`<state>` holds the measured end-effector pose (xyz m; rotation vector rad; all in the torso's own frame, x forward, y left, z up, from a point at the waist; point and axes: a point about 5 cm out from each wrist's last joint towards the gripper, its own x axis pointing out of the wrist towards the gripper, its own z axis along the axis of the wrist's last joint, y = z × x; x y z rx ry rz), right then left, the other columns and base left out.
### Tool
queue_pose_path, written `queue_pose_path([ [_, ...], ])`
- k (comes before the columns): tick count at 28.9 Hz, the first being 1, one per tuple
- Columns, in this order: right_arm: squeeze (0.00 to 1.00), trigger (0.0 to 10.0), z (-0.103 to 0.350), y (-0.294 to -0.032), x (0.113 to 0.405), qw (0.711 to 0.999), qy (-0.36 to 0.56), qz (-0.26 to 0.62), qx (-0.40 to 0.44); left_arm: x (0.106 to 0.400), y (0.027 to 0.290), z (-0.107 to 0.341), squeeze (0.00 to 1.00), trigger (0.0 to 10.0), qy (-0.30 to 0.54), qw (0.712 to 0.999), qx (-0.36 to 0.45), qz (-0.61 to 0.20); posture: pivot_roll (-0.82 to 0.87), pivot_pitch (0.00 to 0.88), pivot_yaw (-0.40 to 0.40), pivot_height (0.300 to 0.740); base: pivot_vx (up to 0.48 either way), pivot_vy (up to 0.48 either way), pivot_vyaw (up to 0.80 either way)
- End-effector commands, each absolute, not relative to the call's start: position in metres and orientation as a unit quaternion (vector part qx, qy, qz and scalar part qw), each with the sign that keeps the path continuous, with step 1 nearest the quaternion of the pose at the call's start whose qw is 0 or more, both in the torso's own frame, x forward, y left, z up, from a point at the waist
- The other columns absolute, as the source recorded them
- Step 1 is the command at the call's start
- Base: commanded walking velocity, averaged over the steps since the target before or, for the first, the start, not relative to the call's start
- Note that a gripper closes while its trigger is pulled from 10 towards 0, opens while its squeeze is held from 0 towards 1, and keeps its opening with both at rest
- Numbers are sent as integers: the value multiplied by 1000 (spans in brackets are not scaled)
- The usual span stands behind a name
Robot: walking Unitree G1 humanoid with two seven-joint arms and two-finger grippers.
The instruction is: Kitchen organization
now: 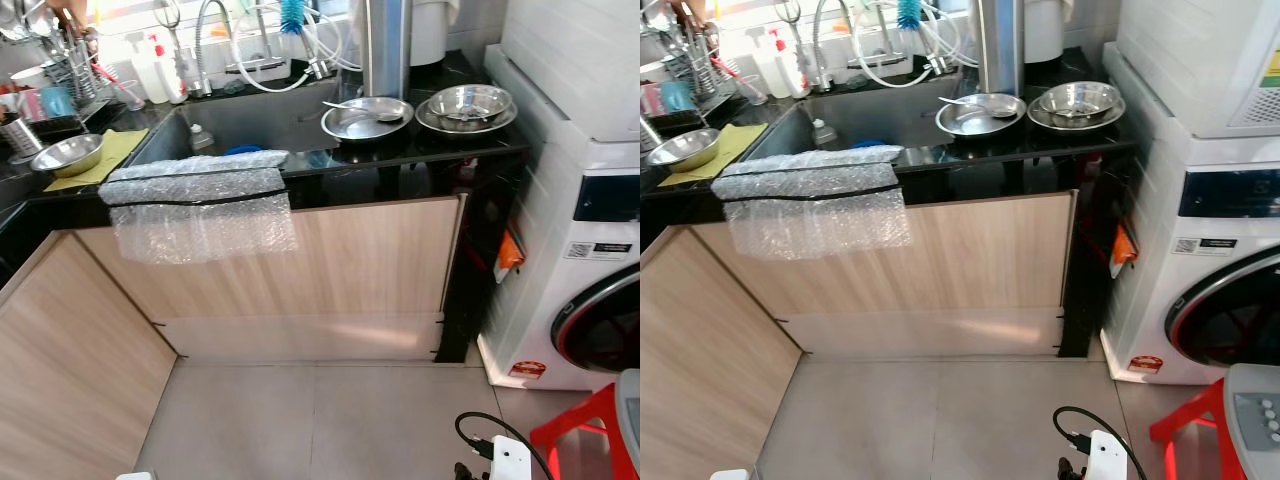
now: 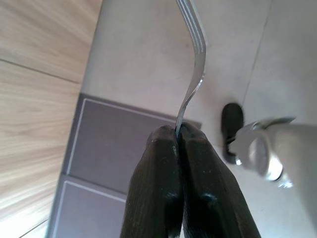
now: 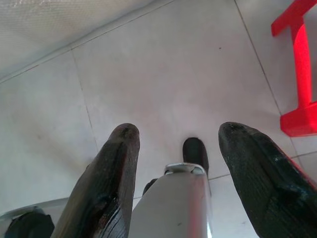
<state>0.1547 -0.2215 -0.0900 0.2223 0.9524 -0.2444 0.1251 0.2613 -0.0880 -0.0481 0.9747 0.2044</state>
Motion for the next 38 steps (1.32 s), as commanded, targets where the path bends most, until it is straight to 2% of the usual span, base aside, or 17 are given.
queue_pose_path([
  [1, 0, 10000, -90, -213, 159, 875, 460, -106, 107, 127, 270, -84, 0, 10000, 456, 881, -37, 116, -23, 0, 137, 740, 0, 0, 0],
  [8, 0, 10000, -83, -223, 170, 888, 434, -114, 97, 130, 264, -85, 0, 10000, 448, 884, -56, 120, -63, 0, 116, 740, 0, 0, 0],
  [11, 0, 10000, -76, -229, 179, 903, 411, -109, 63, 135, 264, -83, 0, 10000, 434, 889, -69, 128, -52, 0, 114, 740, 0, 0, 0],
  [14, 0, 10000, -73, -230, 186, 907, 401, -106, 68, 144, 267, -78, 0, 10000, 407, 901, -73, 134, -37, 0, 115, 740, 0, 0, 0],
  [16, 0, 10000, -68, -227, 196, 916, 382, -96, 83, 156, 276, -68, 0, 10000, 361, 915, -96, 154, -27, 0, 116, 740, 0, 0, 0],
  [17, 0, 10000, -65, -224, 202, 921, 367, -92, 88, 171, 276, -61, 0, 10000, 339, 922, -102, 156, -23, 0, 116, 740, 0, 0, 0],
  [19, 0, 10000, -60, -222, 209, 929, 347, -89, 89, 202, 269, -48, 0, 10000, 307, 934, -105, 149, -19, 5, 119, 740, 0, 0, 0],
  [20, 0, 10000, -60, -222, 209, 929, 347, -89, 89, 202, 269, -48, 0, 10000, 307, 934, -105, 149, -19, 5, 119, 740, 0, 0, 0],
  [21, 0, 10000, -55, -221, 216, 936, 327, -92, 92, 230, 263, -32, 0, 10000, 268, 946, -107, 144, -20, 12, 121, 740, 0, 0, 0],
  [23, 0, 10000, -52, -221, 219, 939, 317, -94, 96, 241, 262, -25, 0, 10000, 249, 952, -107, 143, -22, 18, 124, 740, 0, 0, 0],
  [27, 0, 10000, -30, -226, 241, 962, 234, -110, 88, 284, 261, 27, 0, 10000, 94, 984, -95, 117, -18, 30, 124, 740, 0, 0, 0],
  [33, 0, 10000, 20, -211, 273, 994, 90, -48, 46, 307, 250, 79, 0, 10000, -45, 993, -72, 82, -21, 29, 127, 740, 0, 0, 0],
  [37, 0, 10000, 23, -210, 274, 994, 84, -46, 45, 307, 248, 82, 0, 10000, -51, 993, -73, 81, -21, 29, 127, 740, 0, 0, 0],
  [38, 0, 10000, 45, -202, 285, 998, 39, -31, 42, 313, 236, 96, 0, 10000, -80, 993, -69, 61, -22, 22, 127, 740, 0, 0, 0],
])
